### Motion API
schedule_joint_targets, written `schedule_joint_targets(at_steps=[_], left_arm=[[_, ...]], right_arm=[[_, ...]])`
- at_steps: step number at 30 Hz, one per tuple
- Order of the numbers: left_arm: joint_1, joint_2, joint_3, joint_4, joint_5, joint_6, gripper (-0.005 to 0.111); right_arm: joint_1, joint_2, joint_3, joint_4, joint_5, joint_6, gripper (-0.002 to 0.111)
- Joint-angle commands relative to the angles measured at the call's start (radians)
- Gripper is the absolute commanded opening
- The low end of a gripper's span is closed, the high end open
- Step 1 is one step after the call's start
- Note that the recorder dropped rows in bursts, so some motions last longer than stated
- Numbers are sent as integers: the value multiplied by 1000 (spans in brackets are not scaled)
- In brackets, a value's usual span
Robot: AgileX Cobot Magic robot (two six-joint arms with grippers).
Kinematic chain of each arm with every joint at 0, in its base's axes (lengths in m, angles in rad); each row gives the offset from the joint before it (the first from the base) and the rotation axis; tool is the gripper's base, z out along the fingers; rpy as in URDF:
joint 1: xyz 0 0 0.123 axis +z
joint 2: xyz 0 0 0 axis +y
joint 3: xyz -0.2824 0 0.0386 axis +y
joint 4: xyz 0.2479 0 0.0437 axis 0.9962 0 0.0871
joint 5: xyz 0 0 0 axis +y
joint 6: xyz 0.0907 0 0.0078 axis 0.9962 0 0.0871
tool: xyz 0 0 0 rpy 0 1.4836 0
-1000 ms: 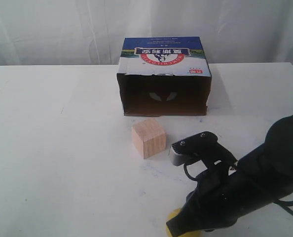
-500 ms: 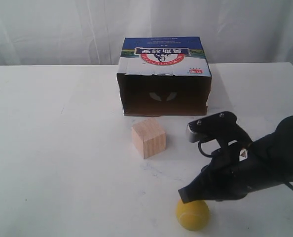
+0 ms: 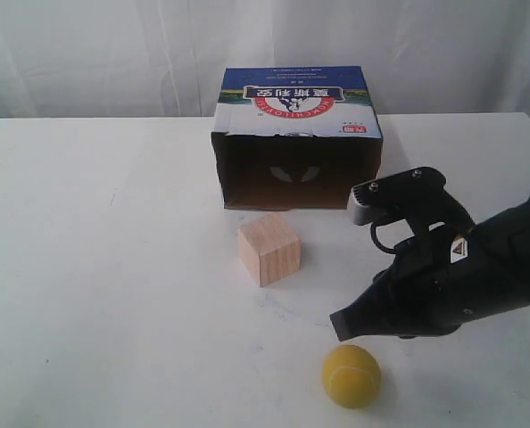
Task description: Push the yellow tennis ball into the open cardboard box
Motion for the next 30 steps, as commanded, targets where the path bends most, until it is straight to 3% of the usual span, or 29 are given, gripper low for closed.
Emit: schedule_joint_targets(at_steps=[1, 12, 17, 26, 30], left_arm=[[-5, -5, 4, 2, 17, 2, 0], [-5, -5, 4, 2, 17, 2, 0], [-5, -5, 4, 2, 17, 2, 0], [-5, -5, 4, 2, 17, 2, 0], [-5, -5, 4, 2, 17, 2, 0]], right_arm=[[-3, -5, 2, 35, 17, 2, 0], [123, 154, 0, 101, -41, -27, 0], [128, 189, 0, 85, -31, -27, 0], [-43, 129, -24, -46, -13, -27, 0], [-64, 89, -84, -64, 60, -27, 0]])
